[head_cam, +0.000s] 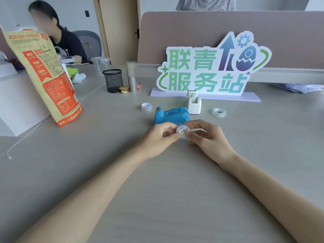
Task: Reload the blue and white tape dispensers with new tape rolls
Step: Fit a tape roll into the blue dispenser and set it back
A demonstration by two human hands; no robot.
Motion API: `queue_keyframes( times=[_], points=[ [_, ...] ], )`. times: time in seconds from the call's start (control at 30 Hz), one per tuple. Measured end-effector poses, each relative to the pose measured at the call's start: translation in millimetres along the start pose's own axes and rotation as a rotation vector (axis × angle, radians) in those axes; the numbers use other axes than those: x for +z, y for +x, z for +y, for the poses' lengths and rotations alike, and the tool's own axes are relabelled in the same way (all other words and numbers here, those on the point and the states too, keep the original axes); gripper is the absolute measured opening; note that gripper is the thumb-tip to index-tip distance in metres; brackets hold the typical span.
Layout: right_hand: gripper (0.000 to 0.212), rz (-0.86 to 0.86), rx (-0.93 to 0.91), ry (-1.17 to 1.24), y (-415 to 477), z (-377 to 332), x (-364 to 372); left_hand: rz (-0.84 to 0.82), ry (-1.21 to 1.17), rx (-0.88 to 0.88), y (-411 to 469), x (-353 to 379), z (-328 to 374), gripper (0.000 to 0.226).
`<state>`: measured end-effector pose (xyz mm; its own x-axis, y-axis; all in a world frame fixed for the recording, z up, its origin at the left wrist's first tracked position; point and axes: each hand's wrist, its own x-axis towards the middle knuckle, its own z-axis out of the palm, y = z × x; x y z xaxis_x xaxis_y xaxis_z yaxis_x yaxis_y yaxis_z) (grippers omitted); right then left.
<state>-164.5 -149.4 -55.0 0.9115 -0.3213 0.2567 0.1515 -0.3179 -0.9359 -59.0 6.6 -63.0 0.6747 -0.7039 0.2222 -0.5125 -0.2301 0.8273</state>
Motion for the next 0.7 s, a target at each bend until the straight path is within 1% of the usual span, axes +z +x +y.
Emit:
queue_keyframes(
  times=[0.2, 0.37, 0.6, 0.7],
  points=[
    [0.010, -0.001, -0.024, -0.074, -0.2, 2.0, -1.5, 0.038, -0.049, -0.008, -1.4, 1.4, 4.7, 0.019],
    [0.008, 0.029, -0.002, -0.159, 2.5, 4.8, 0.6, -0.016, -0.015, 0.010, -1.9, 3.0, 4.1, 0.020],
    [0.009, 0.063, 0.050, -0.161, 2.5, -1.2, 0.4, -0.096, -0.002, 0.058, -2.7, 1.6, 4.2, 0.027],
    [0.009, 0.070, 0.061, -0.150, 1.0, -2.4, 0.2, -0.116, 0.059, 0.077, -4.5, 0.2, 2.4, 0.040]
  ],
)
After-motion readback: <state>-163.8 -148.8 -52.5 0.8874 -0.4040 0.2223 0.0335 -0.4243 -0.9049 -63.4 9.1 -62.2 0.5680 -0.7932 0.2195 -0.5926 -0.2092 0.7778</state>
